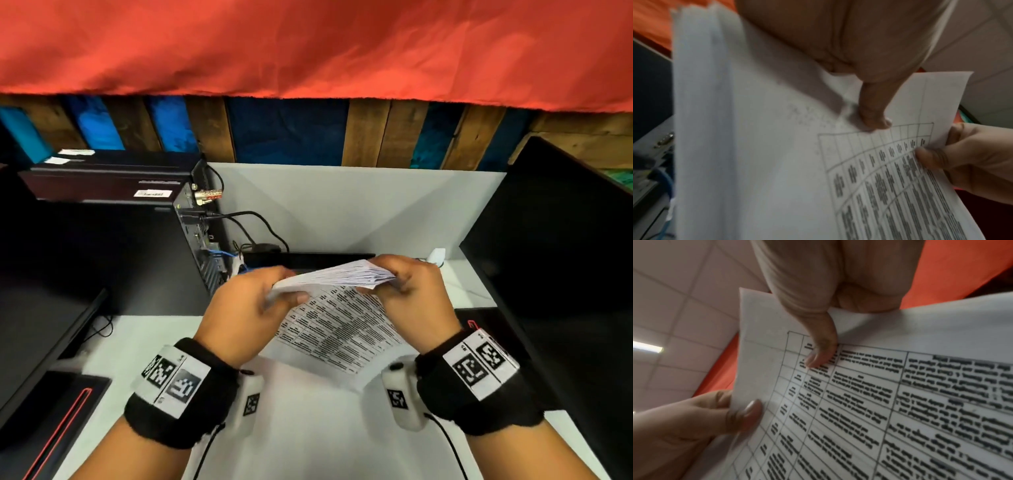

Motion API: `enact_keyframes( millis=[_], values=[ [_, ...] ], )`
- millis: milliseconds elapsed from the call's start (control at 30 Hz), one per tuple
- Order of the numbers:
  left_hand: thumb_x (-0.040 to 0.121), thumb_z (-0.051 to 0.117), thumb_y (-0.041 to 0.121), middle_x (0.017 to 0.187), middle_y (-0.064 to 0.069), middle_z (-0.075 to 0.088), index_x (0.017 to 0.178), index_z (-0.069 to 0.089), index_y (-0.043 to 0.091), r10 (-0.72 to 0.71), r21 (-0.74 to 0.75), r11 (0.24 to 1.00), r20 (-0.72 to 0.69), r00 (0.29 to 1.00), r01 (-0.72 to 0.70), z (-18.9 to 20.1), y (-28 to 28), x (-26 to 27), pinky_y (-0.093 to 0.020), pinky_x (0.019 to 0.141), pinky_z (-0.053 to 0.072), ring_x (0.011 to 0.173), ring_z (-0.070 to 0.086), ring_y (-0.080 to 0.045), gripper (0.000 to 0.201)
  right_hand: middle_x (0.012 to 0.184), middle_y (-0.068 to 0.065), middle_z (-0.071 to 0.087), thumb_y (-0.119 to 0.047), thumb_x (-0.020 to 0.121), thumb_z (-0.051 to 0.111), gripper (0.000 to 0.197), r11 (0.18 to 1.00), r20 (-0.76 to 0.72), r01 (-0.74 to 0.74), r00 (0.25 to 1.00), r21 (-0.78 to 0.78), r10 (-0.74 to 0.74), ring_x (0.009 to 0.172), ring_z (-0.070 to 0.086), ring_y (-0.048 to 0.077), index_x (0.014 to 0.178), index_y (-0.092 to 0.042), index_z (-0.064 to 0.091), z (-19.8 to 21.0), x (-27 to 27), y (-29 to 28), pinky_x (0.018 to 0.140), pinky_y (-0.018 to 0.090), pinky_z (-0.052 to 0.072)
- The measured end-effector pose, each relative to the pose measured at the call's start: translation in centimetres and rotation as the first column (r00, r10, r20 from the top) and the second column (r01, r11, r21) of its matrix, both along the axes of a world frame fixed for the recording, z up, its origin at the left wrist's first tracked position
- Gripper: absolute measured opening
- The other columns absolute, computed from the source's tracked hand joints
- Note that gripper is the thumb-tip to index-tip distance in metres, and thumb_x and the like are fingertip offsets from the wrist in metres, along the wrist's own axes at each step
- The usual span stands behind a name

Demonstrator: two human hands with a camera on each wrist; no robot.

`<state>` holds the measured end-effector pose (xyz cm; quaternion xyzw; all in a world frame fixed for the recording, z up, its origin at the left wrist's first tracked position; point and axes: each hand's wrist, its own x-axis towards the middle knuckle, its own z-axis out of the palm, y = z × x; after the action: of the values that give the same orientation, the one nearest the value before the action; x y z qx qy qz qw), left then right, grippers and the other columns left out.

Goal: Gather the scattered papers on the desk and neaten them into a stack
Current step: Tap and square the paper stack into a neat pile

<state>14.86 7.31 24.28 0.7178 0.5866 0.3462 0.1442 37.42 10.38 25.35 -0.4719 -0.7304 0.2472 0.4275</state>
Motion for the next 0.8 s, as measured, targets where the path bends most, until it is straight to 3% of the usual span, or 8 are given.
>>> enact_keyframes(
  millis=[200,333,467,533,567,633,700,800],
  values=[
    [0.081,0.072,0.021,0.068,0.001,0.071,0.077,0.070,0.018,0.146,-0.125,0.985,0.264,0.953,-0.117,-2.5,0.0,-0.2,-0.036,0.066,0.052,0.068,0.066,-0.016,0.006,0.081,-0.010,0.072,-0.024,0.075,0.080,0.031,0.991,0.027,0.078,0.997,-0.113,-0.075,0.076,0.066,-0.002,0.102,-0.029,0.068,-2.2,2.6,0.5,0.068,0.016,0.052],
    [0.081,0.069,0.002,0.068,0.012,0.076,0.081,0.069,0.018,0.216,-0.268,0.962,0.615,0.758,-0.057,-3.8,0.0,-2.9,-0.019,0.061,0.055,0.067,0.071,-0.010,0.016,0.090,-0.007,0.071,-0.049,0.053,0.087,0.054,0.897,0.221,0.335,0.935,-0.290,-0.277,0.086,0.067,0.013,0.099,-0.032,0.064,-5.4,7.8,1.2,0.077,0.029,0.054],
    [0.075,0.073,0.009,0.086,-0.002,0.078,0.092,0.068,0.006,0.212,-0.287,0.957,0.772,0.599,0.032,-5.0,-0.3,-4.7,-0.024,0.062,0.059,0.069,0.073,-0.016,0.018,0.103,0.004,0.074,-0.038,0.030,0.096,0.086,0.807,-0.275,0.128,0.899,-0.577,-0.340,0.099,0.070,0.024,0.108,-0.025,0.062,-8.5,10.0,0.8,0.080,0.035,0.057],
    [0.053,0.088,0.036,0.087,-0.006,0.078,0.096,0.068,0.005,0.201,-0.284,0.956,0.820,0.536,0.077,-6.1,-0.3,-5.0,-0.028,0.062,0.060,0.075,0.074,-0.021,0.057,0.113,0.009,0.072,-0.031,0.031,0.098,0.101,0.745,-0.500,-0.134,0.815,-0.654,-0.293,0.105,0.069,0.027,0.121,-0.014,0.058,-10.0,9.2,0.0,0.082,0.039,0.058],
    [0.044,0.090,0.043,0.088,-0.006,0.078,0.098,0.068,0.006,0.212,-0.288,0.955,0.836,0.507,0.074,-6.6,-0.3,-4.9,-0.028,0.063,0.060,0.076,0.075,-0.021,0.069,0.116,0.013,0.071,-0.024,0.037,0.097,0.094,0.713,-0.560,-0.229,0.784,-0.662,-0.268,0.107,0.069,0.029,0.122,-0.009,0.059,-10.5,8.4,-0.5,0.084,0.039,0.057],
    [0.058,0.086,0.035,0.087,-0.003,0.078,0.100,0.068,0.008,0.237,-0.286,0.958,0.843,0.482,0.029,-7.7,-0.1,-4.4,-0.027,0.065,0.060,0.078,0.075,-0.019,0.053,0.109,0.013,0.074,-0.005,0.054,0.088,0.064,0.723,-0.586,-0.229,0.756,-0.652,-0.290,0.102,0.071,0.028,0.114,-0.003,0.066,-10.9,6.7,-1.2,0.081,0.034,0.059],
    [0.080,0.070,0.011,0.083,0.007,0.078,0.102,0.067,0.012,0.289,-0.292,0.953,0.807,0.515,-0.076,-8.7,-0.1,-3.7,-0.023,0.069,0.059,0.078,0.073,-0.015,0.022,0.091,0.003,0.078,0.006,0.065,0.079,0.038,0.800,-0.541,-0.044,0.758,-0.599,-0.364,0.084,0.075,0.015,0.101,-0.003,0.071,-11.2,5.4,-1.4,0.069,0.021,0.059],
    [0.084,0.066,0.002,0.072,0.020,0.074,0.102,0.067,0.015,0.356,-0.301,0.934,0.748,0.561,-0.191,-10.6,-0.4,-2.5,-0.012,0.068,0.055,0.079,0.069,-0.010,0.023,0.065,-0.017,0.073,0.005,0.072,0.077,0.019,0.824,-0.495,0.169,0.729,-0.540,-0.474,0.059,0.069,-0.005,0.084,-0.009,0.071,-11.9,3.9,-1.5,0.054,0.008,0.051]
  ],
)
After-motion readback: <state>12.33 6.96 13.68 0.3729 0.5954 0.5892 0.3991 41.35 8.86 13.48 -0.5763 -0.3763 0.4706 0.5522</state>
